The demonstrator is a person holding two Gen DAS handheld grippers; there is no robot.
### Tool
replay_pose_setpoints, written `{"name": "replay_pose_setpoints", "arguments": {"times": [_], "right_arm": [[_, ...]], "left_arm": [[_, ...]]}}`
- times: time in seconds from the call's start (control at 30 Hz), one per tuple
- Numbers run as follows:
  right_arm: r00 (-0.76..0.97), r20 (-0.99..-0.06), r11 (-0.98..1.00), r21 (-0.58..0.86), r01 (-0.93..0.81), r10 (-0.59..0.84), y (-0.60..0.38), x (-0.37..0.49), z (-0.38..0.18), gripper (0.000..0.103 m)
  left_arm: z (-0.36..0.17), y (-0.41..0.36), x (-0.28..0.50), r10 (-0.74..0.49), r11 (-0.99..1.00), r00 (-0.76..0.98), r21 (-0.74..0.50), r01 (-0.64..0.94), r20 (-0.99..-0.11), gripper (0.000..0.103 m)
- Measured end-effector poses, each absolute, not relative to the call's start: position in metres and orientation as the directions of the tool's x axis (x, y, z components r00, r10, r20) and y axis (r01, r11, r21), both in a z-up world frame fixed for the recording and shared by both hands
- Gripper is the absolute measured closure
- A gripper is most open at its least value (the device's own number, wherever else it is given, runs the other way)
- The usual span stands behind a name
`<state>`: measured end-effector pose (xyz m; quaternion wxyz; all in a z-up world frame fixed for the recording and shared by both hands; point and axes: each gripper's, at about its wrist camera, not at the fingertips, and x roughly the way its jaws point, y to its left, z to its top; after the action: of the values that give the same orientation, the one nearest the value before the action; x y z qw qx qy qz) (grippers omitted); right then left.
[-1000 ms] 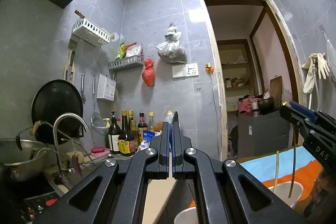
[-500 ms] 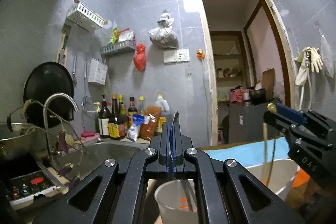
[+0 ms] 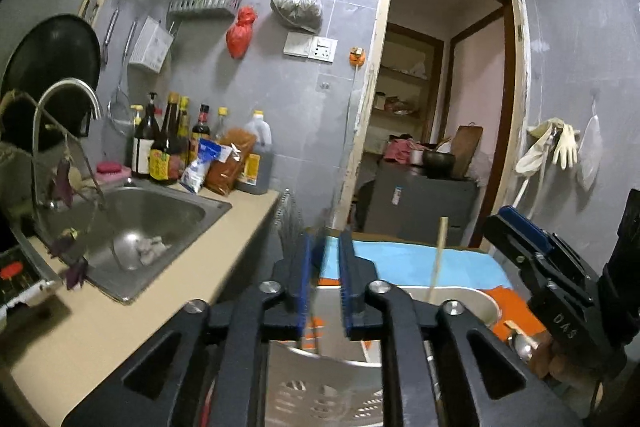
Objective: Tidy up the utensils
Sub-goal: 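Open the right tool to drop the gold spoon into the caddy, then lower the right tool onto the utensils and close on a metal spoon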
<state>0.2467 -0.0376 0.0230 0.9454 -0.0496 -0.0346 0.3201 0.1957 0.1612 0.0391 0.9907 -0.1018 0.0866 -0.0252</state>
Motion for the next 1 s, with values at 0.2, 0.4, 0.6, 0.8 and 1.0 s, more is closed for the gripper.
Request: {"name": "replay_pose_setpoints", "arguments": {"times": [0.2, 0.4, 0.6, 0.8, 1.0], "right_arm": [[0.801, 0.057, 0.803, -0.061, -0.593, 0.596, -0.064, 0.228, 0.042, 0.047], [0.819, 0.088, 0.823, -0.016, -0.568, 0.567, -0.101, 0.197, 0.066, 0.023], [0.843, 0.118, 0.848, 0.008, -0.530, 0.525, -0.148, 0.156, 0.091, 0.004], [0.881, 0.104, 0.886, -0.001, -0.464, 0.462, -0.197, 0.110, 0.116, 0.000], [0.920, 0.053, 0.921, -0.035, -0.387, 0.389, -0.230, 0.074, 0.123, 0.000]], "left_arm": [[0.051, 0.156, 0.185, -0.085, 0.974, 0.984, -0.223, 0.049, -0.156, 0.068], [0.069, 0.138, 0.168, -0.119, 0.968, 0.985, -0.237, 0.087, -0.121, 0.042], [0.087, 0.109, 0.141, -0.163, 0.962, 0.984, -0.232, 0.142, -0.072, 0.018], [0.105, 0.073, 0.114, -0.211, 0.962, 0.976, -0.190, 0.197, -0.059, 0.012], [0.113, 0.040, 0.087, -0.240, 0.964, 0.969, -0.131, 0.232, -0.051, 0.006]]}}
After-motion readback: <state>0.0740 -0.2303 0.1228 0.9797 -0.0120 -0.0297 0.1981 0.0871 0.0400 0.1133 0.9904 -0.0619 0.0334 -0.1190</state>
